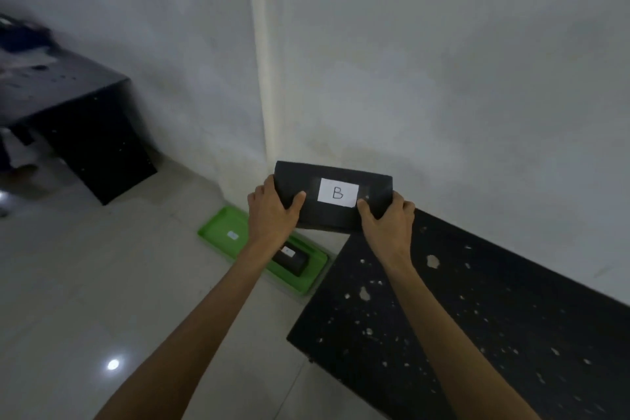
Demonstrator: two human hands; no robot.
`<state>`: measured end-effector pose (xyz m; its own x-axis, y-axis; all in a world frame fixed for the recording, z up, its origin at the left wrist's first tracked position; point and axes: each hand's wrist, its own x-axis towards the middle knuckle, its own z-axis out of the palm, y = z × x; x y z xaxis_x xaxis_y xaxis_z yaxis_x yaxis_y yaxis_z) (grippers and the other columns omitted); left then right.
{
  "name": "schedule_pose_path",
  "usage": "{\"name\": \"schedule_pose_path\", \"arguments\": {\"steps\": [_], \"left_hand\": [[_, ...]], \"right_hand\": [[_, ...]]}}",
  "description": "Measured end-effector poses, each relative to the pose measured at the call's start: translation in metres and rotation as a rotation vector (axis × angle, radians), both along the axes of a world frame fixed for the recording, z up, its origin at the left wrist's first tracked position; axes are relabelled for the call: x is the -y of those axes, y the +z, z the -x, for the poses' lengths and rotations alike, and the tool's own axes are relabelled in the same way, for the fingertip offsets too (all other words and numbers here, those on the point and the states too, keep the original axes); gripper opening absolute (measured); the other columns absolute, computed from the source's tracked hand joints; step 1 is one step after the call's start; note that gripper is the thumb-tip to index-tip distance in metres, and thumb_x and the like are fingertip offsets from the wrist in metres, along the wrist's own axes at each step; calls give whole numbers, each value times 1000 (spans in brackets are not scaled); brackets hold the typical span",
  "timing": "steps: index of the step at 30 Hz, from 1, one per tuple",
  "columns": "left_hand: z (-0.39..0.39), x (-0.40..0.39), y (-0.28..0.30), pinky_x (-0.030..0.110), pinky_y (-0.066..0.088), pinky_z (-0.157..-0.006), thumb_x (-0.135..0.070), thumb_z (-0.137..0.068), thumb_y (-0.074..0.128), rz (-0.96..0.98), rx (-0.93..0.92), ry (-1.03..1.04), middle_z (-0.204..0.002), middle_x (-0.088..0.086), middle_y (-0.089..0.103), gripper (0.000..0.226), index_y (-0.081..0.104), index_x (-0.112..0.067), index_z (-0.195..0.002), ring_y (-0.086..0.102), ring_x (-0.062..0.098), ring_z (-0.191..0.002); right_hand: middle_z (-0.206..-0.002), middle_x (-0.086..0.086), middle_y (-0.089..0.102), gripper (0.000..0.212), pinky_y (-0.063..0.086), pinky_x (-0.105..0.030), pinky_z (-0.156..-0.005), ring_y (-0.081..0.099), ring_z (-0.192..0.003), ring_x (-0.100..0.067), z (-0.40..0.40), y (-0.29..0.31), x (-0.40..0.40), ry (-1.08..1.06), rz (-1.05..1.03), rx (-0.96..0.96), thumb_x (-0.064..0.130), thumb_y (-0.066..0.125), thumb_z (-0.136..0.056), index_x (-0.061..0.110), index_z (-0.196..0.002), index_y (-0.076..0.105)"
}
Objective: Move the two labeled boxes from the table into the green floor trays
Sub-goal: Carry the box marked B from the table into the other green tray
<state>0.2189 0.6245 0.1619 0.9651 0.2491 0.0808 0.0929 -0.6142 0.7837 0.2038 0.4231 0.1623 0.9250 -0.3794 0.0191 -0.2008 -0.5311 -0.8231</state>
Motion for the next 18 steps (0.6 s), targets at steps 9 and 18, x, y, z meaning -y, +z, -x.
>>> {"name": "schedule_pose_path", "arguments": {"steps": [9,18], "left_hand": [[-14,-157,-63,47,45,-101,-44,-88,69,-17,-219,127,-130,20,52,67,46,-11,-141,47,37,-126],[-65,-245,-105,49,44,-102,-40,-84,74,-77,-294,140,-138,22,49,83,34,-12,-150,44,38,-131]], "right_hand": [[-135,-13,44,67,48,-38,-98,53,-122,-29,-32,-66,-153,159,-7,-189,41,68,-90,6,-142,44],[-130,-15,50,58,49,-38,-93,59,-113,-32,-107,-114,-238,283,42,-326,41,65,-92,3,-134,52]]}}
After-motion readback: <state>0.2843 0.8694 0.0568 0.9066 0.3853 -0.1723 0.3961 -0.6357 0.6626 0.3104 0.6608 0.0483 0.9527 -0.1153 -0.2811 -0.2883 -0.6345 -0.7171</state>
